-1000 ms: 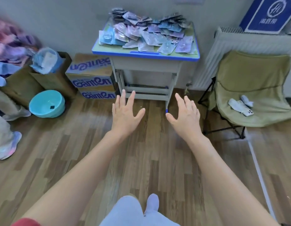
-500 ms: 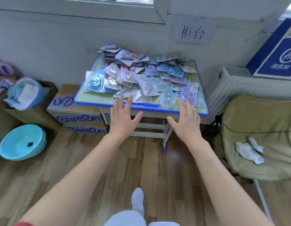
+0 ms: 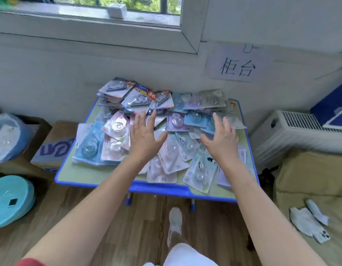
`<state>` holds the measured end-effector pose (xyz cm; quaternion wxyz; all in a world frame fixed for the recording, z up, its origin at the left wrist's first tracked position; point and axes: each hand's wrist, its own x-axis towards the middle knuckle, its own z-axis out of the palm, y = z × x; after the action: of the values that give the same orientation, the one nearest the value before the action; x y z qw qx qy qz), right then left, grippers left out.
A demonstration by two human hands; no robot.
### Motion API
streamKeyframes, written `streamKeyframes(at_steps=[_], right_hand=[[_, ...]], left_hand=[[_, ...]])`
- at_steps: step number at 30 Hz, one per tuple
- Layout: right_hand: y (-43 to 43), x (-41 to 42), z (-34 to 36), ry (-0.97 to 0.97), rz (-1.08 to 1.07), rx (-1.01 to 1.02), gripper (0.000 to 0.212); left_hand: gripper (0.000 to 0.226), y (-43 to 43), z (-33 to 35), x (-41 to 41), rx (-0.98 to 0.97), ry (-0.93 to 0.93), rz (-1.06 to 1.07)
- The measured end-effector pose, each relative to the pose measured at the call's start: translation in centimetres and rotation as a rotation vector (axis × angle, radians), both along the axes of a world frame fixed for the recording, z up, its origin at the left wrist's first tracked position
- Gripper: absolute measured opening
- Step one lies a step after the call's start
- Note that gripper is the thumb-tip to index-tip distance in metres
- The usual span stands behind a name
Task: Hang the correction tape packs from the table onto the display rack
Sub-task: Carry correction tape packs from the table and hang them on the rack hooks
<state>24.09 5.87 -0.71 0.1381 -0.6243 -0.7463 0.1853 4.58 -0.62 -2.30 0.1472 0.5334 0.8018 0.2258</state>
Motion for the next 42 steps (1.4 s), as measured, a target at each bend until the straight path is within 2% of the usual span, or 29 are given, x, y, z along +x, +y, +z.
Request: streamKeyframes(at_steps=[11,17,21,24,32,42], right_hand=[[15.4,-3.1,-2.1,-0.132,-0.041,-0.058,0.073],[19.7,-4.6,-3.5,-0.234,-0.063,-0.13,0.076],[21.0,-5.1,-4.2,-0.302,-0.095,-0.188,0.083],[21.6,-5.6,-4.3,-0.358,-0.092,-0.233,0.086],[22.4,-3.9,-3.4,-0.355,0.013,-0.378,0.091],[21.7,-3.6,-3.3,-0.254,-0.049,-0.292,0.079]], left_hand=[[0.083,12.9,-2.9,-7.1,-0.203,0.174,0.159],[0.094,14.7,-5.2,-11.0,-0.36,0.344,0.05],[0.1,15.0,-5.7,-12.0,-0.377,0.472,-0.005],[0.102,15.5,-5.6,-12.2,-0.367,0.472,-0.008],[0.105,16.6,-5.9,-11.9,-0.427,0.473,-0.066],[0.097,15.4,-4.3,-10.7,-0.418,0.468,-0.025]])
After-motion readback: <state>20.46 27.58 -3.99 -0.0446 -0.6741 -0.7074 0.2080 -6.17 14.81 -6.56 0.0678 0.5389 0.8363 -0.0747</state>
